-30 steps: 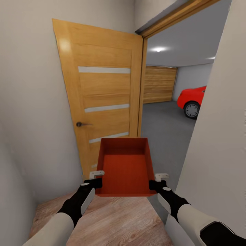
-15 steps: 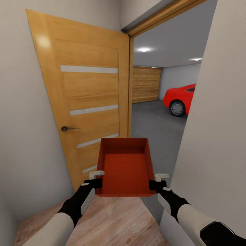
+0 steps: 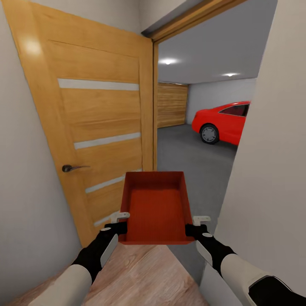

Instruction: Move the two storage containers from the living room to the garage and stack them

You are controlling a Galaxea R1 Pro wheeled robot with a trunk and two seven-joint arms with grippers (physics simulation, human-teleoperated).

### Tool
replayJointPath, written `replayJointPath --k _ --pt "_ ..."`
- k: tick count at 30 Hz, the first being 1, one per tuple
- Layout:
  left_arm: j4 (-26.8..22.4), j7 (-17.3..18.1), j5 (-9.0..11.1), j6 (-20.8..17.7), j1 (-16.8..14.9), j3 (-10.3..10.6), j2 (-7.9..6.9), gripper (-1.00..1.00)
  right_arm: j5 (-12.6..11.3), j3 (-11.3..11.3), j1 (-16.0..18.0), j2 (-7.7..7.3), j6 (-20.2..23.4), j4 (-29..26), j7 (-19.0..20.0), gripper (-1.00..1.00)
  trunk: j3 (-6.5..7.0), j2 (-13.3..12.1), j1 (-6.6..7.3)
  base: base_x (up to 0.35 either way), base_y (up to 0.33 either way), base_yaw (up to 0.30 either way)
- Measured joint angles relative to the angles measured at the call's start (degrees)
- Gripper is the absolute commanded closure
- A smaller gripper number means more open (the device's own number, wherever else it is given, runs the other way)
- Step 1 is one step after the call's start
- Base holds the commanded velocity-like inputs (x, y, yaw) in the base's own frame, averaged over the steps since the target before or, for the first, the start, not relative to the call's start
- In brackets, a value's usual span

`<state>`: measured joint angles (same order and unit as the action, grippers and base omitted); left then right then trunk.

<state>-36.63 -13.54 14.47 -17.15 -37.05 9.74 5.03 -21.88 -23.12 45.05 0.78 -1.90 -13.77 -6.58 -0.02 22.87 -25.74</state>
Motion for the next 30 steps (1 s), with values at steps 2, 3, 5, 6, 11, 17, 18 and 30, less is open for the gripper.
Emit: replayJointPath --k 2,3,5,6,11,17,18,30 --pt "0.0 0.0 0.01 0.0 0.0 -0.01 0.0 1.0 0.0 -0.01 0.01 0.01 0.01 0.02 0.0 1.0 0.0 0.0 0.0 0.22 0.187 -0.006" --pt "0.01 0.0 0.01 0.0 0.0 0.0 0.0 1.0 0.01 0.0 0.01 0.0 0.01 0.02 0.01 1.0 0.0 0.0 0.0 0.22 0.187 -0.004" --pt "-0.03 0.0 -0.01 0.0 0.0 -0.01 0.0 1.0 0.0 -0.01 0.01 0.0 0.0 -0.03 -0.01 1.0 0.0 0.0 0.0 0.22 0.187 -0.006" --pt "-0.04 0.0 -0.01 -0.01 0.0 0.0 0.0 1.0 0.0 0.0 0.0 -0.01 0.0 -0.03 0.01 1.0 0.0 0.0 0.0 0.22 0.187 -0.029" --pt "-0.02 0.0 -0.02 0.01 -0.01 0.02 0.01 1.0 -0.12 -0.08 -0.01 -0.04 0.0 -0.06 -0.02 1.0 0.0 0.0 0.0 0.22 0.187 -0.199" --pt "-0.01 0.01 -0.01 0.01 -0.01 0.04 0.01 1.0 -0.13 -0.09 -0.01 -0.05 0.01 -0.07 -0.02 1.0 0.0 -0.01 -0.02 0.144 0.114 -0.277" --pt "-0.01 0.01 -0.02 0.01 -0.02 0.04 0.0 1.0 -0.13 -0.09 -0.01 -0.04 0.01 -0.07 -0.03 1.0 0.0 0.0 -0.01 0.025 0.018 -0.284" --pt "-0.01 0.01 -0.03 0.01 -0.02 0.04 0.0 1.0 -0.12 -0.08 0.0 -0.03 0.0 -0.04 -0.03 1.0 0.0 0.0 -0.02 0.012 0.008 -0.285"
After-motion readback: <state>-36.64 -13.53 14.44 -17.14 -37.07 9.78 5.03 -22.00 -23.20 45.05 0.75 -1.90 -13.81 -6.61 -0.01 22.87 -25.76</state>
